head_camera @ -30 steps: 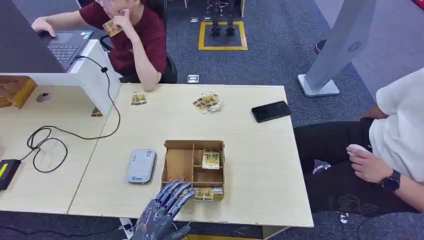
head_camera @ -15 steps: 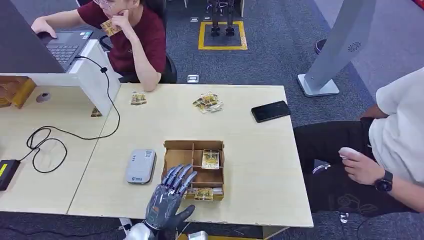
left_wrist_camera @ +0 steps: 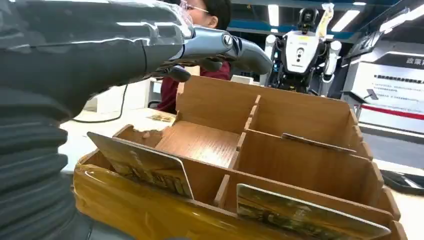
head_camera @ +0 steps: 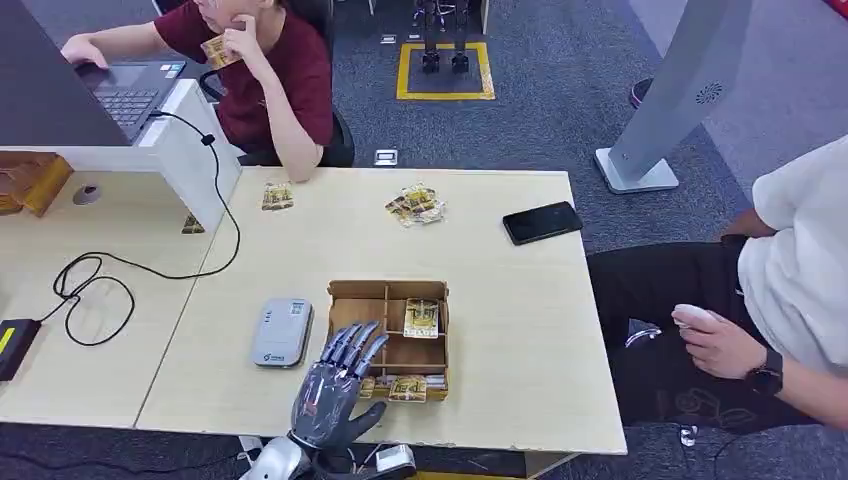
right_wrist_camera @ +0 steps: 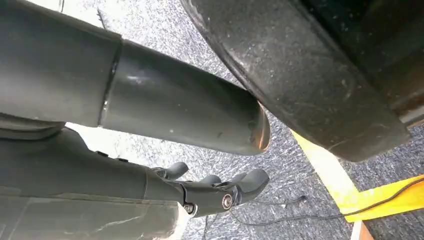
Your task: Pass the card to the sensor for recognition and then transmit it.
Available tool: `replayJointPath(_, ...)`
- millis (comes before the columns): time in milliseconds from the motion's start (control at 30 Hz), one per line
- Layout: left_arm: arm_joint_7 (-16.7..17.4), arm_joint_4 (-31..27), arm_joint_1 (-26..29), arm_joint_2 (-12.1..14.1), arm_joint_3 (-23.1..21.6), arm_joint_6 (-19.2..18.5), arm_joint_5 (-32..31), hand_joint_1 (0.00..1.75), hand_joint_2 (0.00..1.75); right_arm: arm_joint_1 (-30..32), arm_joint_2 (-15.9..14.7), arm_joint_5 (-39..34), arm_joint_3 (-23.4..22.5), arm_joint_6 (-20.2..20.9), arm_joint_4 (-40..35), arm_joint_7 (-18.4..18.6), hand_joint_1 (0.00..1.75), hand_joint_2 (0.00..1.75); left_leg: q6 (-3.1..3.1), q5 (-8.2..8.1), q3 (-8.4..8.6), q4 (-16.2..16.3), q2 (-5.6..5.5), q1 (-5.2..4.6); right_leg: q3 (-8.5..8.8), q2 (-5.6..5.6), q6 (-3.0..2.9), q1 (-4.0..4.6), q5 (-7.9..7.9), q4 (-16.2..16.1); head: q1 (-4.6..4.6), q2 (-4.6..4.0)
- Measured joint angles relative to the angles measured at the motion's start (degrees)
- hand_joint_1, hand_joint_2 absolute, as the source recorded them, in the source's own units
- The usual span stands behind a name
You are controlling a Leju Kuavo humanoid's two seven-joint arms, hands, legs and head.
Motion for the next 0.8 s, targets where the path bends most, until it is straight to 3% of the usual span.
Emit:
replayJointPath(400,-1.31,0.85,-0.32,-0.11,2.84,-0.46,4.70,0.00,1.75,0.01,0.00,-0.02,0.00,-0.26,-0.07,0.00,0.00,0.00,0.00,0.00,0.00,0.00,0.00,0.00,0.00,0.00,0.00,0.00,0.00,0.00,0.00,0.00)
replayJointPath(433,-1.42,0.85,-0.36,-0.09,3.15,-0.70,5.18,1.05,1.75,0.02,0.00,-0.02,0.00,-0.24,-0.07,0.00,0.00,0.00,0.00,0.00,0.00,0.00,0.00,0.00,0.00,0.00,0.00,0.00,0.00,0.00,0.00,0.00)
replayJointPath(467,-1.49,0.85,-0.36,-0.02,3.48,-1.23,5.73,1.75,1.75,0.02,0.00,-0.02,0.00,-0.24,-0.07,0.00,0.00,0.00,0.00,0.00,0.00,0.00,0.00,0.00,0.00,0.00,0.00,0.00,0.00,0.00,-0.02,0.00)
replayJointPath(800,-4.28,0.30,-0.37,0.07,5.18,-4.76,10.32,1.75,1.75,0.01,-0.02,-0.02,0.00,-0.33,-0.07,-0.02,0.00,0.00,0.00,0.00,0.00,0.00,0.00,0.00,0.00,0.00,0.00,0.00,0.00,0.00,0.00,-0.02)
